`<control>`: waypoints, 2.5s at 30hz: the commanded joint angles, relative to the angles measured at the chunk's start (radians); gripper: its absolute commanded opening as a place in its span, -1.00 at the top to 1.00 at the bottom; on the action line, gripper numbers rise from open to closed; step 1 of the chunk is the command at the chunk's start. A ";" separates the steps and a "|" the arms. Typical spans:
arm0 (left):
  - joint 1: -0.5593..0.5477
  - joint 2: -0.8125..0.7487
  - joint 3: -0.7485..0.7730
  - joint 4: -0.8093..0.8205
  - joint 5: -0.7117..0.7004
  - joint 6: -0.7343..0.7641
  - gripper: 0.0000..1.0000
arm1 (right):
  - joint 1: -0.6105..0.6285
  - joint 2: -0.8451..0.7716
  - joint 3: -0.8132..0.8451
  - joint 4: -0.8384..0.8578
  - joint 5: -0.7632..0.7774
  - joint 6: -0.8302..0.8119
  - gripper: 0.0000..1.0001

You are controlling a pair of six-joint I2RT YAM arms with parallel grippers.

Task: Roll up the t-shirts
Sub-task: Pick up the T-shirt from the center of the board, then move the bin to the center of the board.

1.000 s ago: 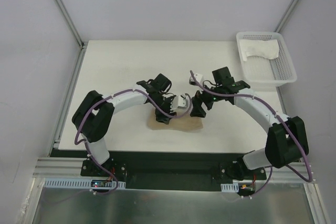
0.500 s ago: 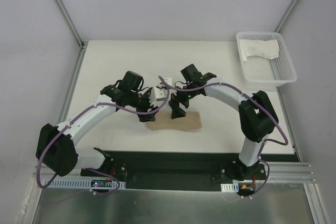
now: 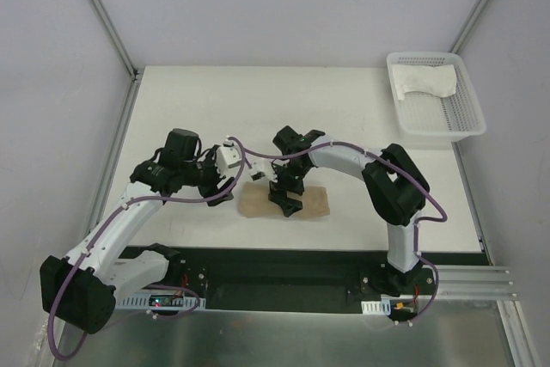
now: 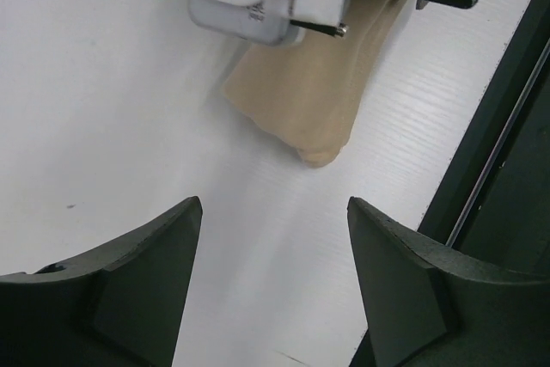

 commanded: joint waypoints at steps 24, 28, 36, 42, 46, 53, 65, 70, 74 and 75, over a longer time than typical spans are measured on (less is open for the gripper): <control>0.080 0.002 0.042 0.015 -0.072 0.065 -0.40 | 0.143 0.026 -0.061 0.026 0.262 -0.113 0.85; 0.080 0.017 0.088 0.018 -0.063 0.078 -0.40 | 0.091 -0.066 0.008 -0.114 0.302 -0.218 0.99; 0.080 0.060 0.151 0.038 -0.057 0.096 -0.40 | -0.260 -0.234 0.263 -0.399 0.285 -0.585 0.99; 0.080 0.084 0.166 0.036 -0.061 0.095 -0.40 | -0.616 -0.108 0.647 -0.559 0.298 -0.772 0.99; 0.080 0.112 0.166 0.036 -0.077 0.101 -0.40 | -0.835 0.024 0.856 -0.535 0.308 -0.866 0.99; 0.080 0.193 0.155 -0.017 -0.123 0.145 -0.39 | -1.009 0.166 0.901 -0.115 0.296 -0.868 0.99; 0.082 0.304 0.212 -0.177 -0.173 0.219 -0.35 | -1.097 0.435 0.995 0.222 0.092 -1.038 0.99; 0.082 0.347 0.267 -0.224 -0.179 0.228 -0.35 | -1.103 0.437 0.929 0.207 0.031 -1.162 0.99; 0.082 0.387 0.286 -0.235 -0.187 0.231 -0.34 | -1.114 0.429 0.877 0.214 0.025 -1.237 0.99; 0.082 0.393 0.292 -0.235 -0.184 0.230 -0.34 | -1.123 0.426 0.852 0.217 0.014 -1.249 0.99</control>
